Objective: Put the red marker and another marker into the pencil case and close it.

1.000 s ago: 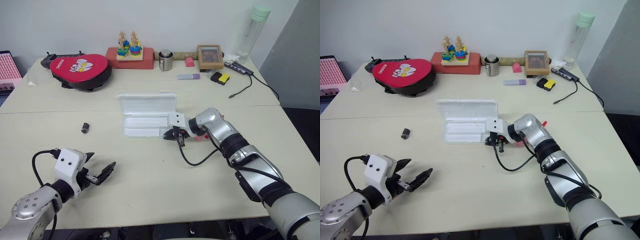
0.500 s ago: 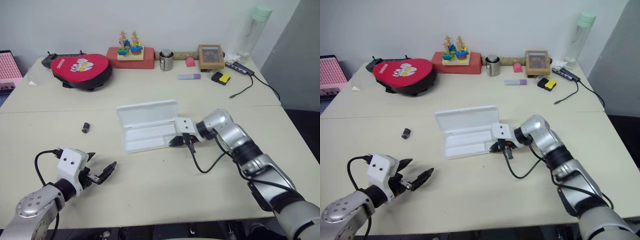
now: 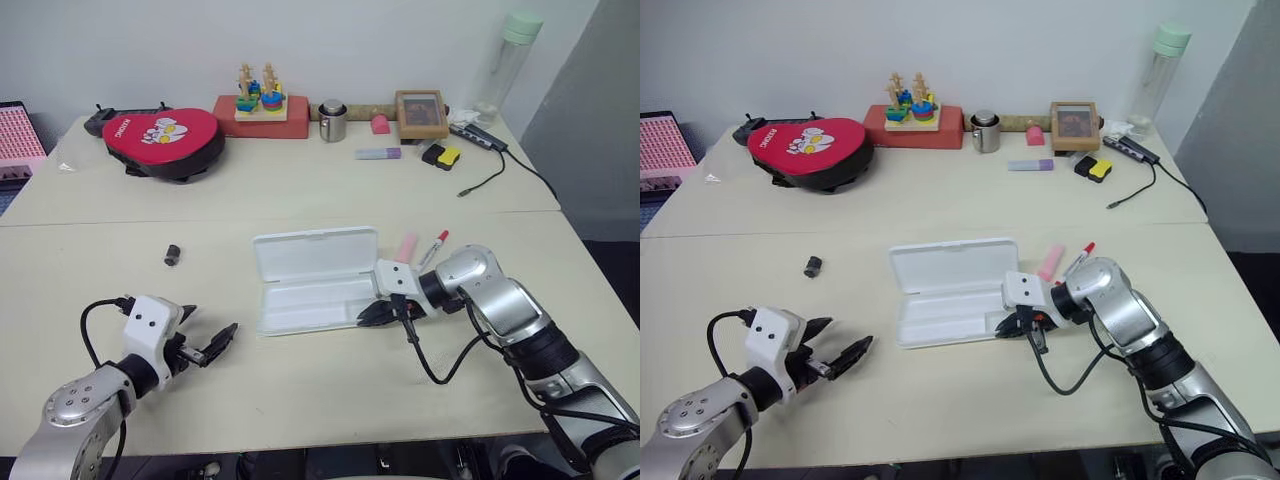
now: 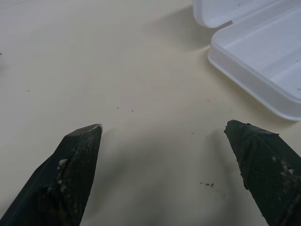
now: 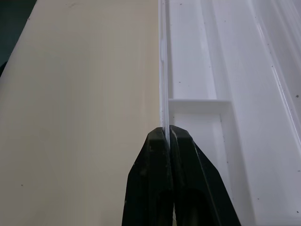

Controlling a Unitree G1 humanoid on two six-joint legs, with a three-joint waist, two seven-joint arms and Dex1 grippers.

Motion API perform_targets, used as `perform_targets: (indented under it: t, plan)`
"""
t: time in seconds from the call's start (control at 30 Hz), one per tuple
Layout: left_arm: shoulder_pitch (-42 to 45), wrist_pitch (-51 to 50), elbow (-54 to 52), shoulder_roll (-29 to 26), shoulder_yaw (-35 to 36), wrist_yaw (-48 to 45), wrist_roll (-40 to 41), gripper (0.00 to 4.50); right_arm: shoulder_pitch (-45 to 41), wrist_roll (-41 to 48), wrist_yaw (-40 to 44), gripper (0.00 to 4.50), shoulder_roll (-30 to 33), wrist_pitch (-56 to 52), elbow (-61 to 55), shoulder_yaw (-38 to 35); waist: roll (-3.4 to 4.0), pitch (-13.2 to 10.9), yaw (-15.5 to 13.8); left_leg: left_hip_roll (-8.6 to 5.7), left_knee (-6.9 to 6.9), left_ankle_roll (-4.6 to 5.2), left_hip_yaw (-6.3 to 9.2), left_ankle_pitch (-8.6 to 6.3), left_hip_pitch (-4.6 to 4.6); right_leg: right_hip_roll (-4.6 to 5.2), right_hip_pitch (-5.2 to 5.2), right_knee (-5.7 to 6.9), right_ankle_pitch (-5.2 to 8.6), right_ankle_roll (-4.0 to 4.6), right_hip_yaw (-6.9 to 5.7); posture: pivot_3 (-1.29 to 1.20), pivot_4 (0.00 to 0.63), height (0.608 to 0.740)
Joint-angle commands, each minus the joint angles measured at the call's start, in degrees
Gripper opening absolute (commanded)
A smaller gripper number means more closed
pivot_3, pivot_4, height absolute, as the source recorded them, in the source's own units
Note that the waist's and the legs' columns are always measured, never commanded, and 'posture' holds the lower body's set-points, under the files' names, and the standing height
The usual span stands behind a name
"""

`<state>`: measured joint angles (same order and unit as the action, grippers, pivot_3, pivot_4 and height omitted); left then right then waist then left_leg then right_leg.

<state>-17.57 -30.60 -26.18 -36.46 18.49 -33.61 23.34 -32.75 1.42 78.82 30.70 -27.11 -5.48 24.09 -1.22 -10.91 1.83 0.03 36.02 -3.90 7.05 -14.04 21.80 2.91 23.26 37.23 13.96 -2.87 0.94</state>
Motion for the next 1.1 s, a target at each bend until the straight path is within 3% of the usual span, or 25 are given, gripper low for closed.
perform_targets:
  t: [0.03, 0.23, 0.37, 0.6, 0.77, 1.0, 1.1]
  plan:
    - [1.9, 0.7, 0.6, -1.8, -0.3, -1.6, -0.7, 4.50, 1.1, 1.8, -0.8, 0.04, 0.4, -1.5, -4.8, 0.9, 0.00, 0.0, 0.0, 0.00, 0.00, 0.00, 0.00, 0.00, 0.01, 0.00, 0.00, -0.01, 0.00, 0.00, -0.01, 0.00, 0.150, 0.740]
    - [4.7, 0.1, 1.9, -3.2, -0.5, -2.8, -0.6, 4.50, 2.9, 2.0, -2.3, 0.04, 1.1, -1.5, -5.8, 2.1, -0.01, 0.0, 0.0, -0.01, 0.03, 0.00, -0.02, 0.00, 0.01, 0.01, -0.01, -0.01, -0.02, -0.04, 0.02, 0.00, 0.150, 0.740]
    - [5.5, -0.3, 2.3, -3.5, -0.8, -3.1, -0.7, 4.50, 3.6, 1.5, -5.2, 0.72, 0.7, -0.7, -4.7, 1.7, -0.01, 0.0, 0.0, 0.00, 0.02, 0.00, -0.02, 0.00, 0.01, 0.00, 0.00, -0.02, -0.01, -0.04, 0.01, 0.00, 0.150, 0.740]
    - [6.4, -0.2, 2.7, -3.1, -1.3, -3.1, -1.0, 4.50, 2.2, 5.4, -6.6, 2.45, 1.2, -3.6, -6.8, -1.1, -0.01, 0.0, 0.0, 0.00, 0.02, 0.00, -0.02, 0.00, 0.01, 0.01, 0.00, -0.02, -0.01, -0.05, 0.01, 0.00, 0.150, 0.740]
    - [5.1, -1.3, 1.8, -2.4, 1.5, -3.3, 1.4, 4.50, 0.4, 14.7, -3.3, 2.45, 4.2, -9.6, -12.1, -7.0, -0.01, 0.0, 0.0, 0.00, 0.02, 0.00, -0.01, 0.00, 0.01, 0.01, 0.00, -0.02, -0.01, -0.05, 0.00, 0.00, 0.150, 0.740]
    - [4.8, -2.9, 0.4, -1.6, 4.4, -2.3, 4.1, 4.50, -0.6, 18.0, -3.5, 2.45, 9.1, -11.3, -11.1, -10.2, -0.02, 0.0, 0.0, 0.00, 0.01, 0.00, -0.01, 0.00, 0.03, 0.01, -0.01, -0.05, -0.01, -0.05, 0.00, 0.00, 0.150, 0.740]
    - [3.4, -7.5, -6.1, -5.9, 9.2, -5.6, 9.5, 4.50, -2.5, 17.9, -6.4, 2.45, 11.7, -13.6, -8.4, -13.3, -0.07, 0.0, 0.0, 0.00, 0.05, 0.00, -0.02, 0.00, 0.05, 0.02, -0.01, -0.04, -0.01, -0.05, 0.00, 0.00, 0.150, 0.740]
